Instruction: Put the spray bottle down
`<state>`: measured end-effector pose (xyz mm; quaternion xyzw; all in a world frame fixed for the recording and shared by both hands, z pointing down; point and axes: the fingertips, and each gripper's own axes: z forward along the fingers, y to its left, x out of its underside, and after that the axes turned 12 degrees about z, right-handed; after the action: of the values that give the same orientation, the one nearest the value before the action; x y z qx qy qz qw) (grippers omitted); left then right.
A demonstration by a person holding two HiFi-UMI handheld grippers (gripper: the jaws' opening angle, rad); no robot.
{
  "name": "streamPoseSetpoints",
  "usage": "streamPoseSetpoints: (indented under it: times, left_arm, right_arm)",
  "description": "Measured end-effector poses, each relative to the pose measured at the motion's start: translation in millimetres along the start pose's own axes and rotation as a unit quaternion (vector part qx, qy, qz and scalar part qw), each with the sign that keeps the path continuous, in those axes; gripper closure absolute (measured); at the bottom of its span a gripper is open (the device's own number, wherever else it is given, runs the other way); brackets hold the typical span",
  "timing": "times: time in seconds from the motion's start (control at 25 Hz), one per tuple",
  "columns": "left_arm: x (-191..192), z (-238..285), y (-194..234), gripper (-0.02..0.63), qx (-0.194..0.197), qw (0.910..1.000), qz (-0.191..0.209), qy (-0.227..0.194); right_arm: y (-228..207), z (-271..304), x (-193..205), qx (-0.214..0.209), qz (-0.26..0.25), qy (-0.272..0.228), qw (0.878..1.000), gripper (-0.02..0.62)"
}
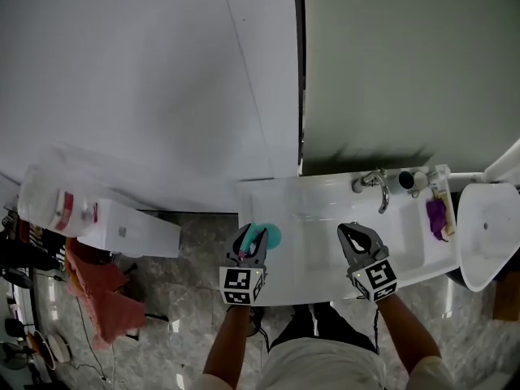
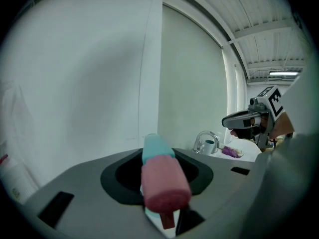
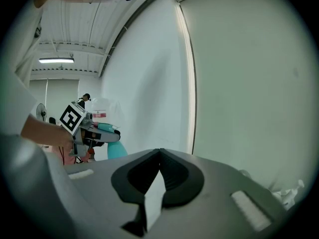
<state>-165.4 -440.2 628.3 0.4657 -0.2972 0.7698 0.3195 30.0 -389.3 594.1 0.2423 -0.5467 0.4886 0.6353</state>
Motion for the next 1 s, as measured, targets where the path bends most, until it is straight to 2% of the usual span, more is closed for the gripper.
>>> streamPoseSetpoints:
  times: [0.4, 0.64, 1.0]
  left_arm:
    - [57, 70, 19, 0.457, -0.028, 0.9992, -0.003, 0.030]
    - [90, 104, 31, 0.457, -0.044, 0.9980, 0.005, 0.046]
    - [116, 155, 47, 0.456, -0.060, 0.9964, 0.008, 0.060]
  right_arm:
    - [-23, 65, 44, -0.027, 0.018, 0.034, 0.999, 0.584]
    - [-30, 94, 65, -0.040, 0.007, 0.043, 0.998, 0.584]
    - [-41, 123, 96, -0.038, 0.030, 0.059, 0.997, 0.584]
